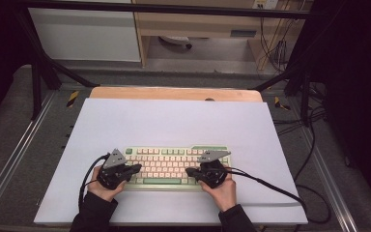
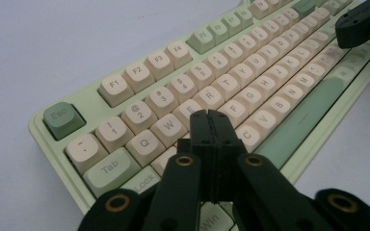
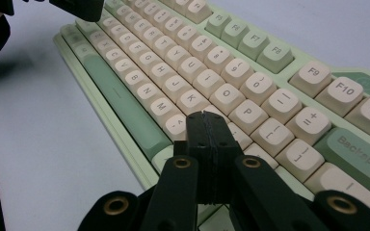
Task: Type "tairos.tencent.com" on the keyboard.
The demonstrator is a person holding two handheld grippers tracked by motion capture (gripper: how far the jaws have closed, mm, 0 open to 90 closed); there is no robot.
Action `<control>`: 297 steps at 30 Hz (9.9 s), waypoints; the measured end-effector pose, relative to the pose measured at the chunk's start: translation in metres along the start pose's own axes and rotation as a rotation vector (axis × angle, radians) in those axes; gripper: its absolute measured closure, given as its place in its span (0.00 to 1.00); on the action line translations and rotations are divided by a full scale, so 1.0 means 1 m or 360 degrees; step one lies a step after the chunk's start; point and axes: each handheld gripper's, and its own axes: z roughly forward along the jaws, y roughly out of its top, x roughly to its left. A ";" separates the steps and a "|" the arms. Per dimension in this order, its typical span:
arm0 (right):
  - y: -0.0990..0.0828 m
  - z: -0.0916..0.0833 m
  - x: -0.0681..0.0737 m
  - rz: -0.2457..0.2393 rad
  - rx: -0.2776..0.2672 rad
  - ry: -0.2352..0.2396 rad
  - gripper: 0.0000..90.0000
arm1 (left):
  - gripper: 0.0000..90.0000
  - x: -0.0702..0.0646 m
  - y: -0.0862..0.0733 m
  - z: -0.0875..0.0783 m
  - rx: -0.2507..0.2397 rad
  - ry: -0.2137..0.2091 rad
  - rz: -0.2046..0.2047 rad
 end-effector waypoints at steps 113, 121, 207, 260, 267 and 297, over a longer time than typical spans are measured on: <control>-0.009 -0.021 -0.015 0.0051 -0.0029 -0.0047 1.00 | 1.00 -0.020 0.028 0.029 0.0029 -0.0007 0.0064; -0.009 -0.020 -0.014 0.0048 -0.0027 -0.0048 1.00 | 1.00 -0.009 0.023 0.023 0.0031 0.0028 0.0016; 0.014 0.004 0.019 -0.0032 -0.0007 0.0067 1.00 | 1.00 0.012 -0.008 -0.012 0.0012 0.0047 -0.0058; 0.028 0.035 0.032 -0.0105 0.0041 0.0053 1.00 | 1.00 0.012 -0.007 -0.013 -0.0003 0.0048 -0.0053; 0.026 0.026 0.025 -0.0077 0.0028 0.0034 1.00 | 1.00 0.011 -0.007 -0.014 -0.0008 0.0044 -0.0049; -0.002 -0.013 -0.007 0.0039 -0.0012 -0.0050 1.00 | 1.00 -0.011 0.014 0.005 0.0022 -0.0011 0.0016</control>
